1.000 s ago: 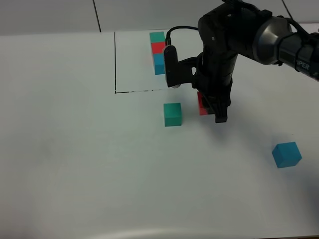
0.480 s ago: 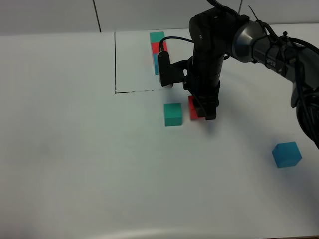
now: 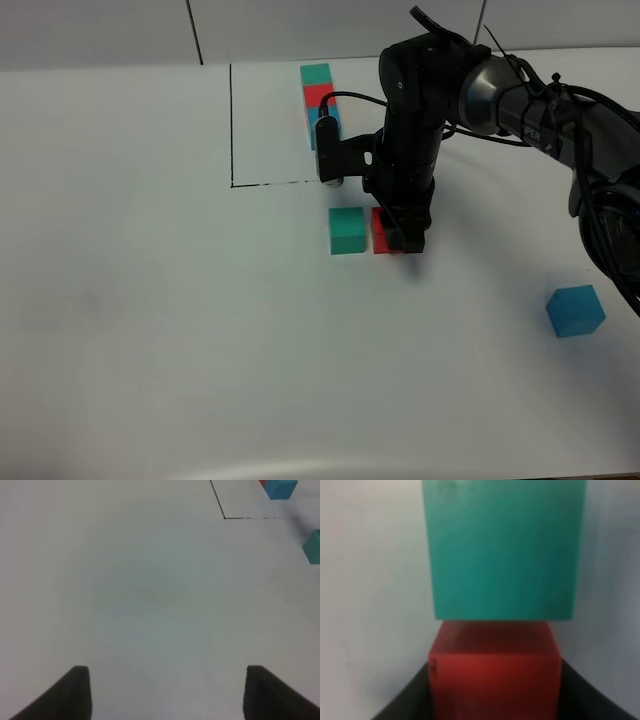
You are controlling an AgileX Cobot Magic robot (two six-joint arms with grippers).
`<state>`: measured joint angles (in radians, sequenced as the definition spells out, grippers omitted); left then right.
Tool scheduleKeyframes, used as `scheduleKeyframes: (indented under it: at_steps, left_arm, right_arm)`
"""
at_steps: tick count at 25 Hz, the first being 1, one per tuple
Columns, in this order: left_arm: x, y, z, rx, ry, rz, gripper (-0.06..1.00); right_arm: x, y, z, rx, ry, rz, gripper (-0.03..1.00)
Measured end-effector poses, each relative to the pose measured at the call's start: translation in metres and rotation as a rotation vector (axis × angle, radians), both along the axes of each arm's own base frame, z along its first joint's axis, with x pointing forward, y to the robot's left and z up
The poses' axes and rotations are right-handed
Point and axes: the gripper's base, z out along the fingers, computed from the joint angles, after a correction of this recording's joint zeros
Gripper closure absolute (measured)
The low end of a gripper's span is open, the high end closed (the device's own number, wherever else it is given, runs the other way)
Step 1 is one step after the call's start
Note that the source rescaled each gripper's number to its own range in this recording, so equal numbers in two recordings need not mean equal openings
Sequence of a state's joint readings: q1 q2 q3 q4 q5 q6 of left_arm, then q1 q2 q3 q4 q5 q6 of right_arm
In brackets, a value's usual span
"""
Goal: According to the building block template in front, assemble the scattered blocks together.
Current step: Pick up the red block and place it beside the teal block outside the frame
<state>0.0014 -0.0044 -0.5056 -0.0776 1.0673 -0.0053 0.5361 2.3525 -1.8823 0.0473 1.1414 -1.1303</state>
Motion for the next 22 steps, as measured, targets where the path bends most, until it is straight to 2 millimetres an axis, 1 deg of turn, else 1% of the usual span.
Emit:
scheduleKeyframes:
  at_steps: [6,12,22]
  left_arm:
    - [0.000,0.000,0.000,0.000,0.000,0.000,0.56]
    - [0.000,0.000,0.000,0.000,0.000,0.000,0.56]
    - [0.000,0.000,0.000,0.000,0.000,0.000,0.56]
  right_arm:
    - [0.001,0.001,-0.003,0.001,0.006,-0.005,0.95]
    - [0.003,0.004,-0.003,0.022,-0.027,-0.021,0.95]
    - [0.000,0.012,-0.003,0.020,-0.042,-0.001,0.95]
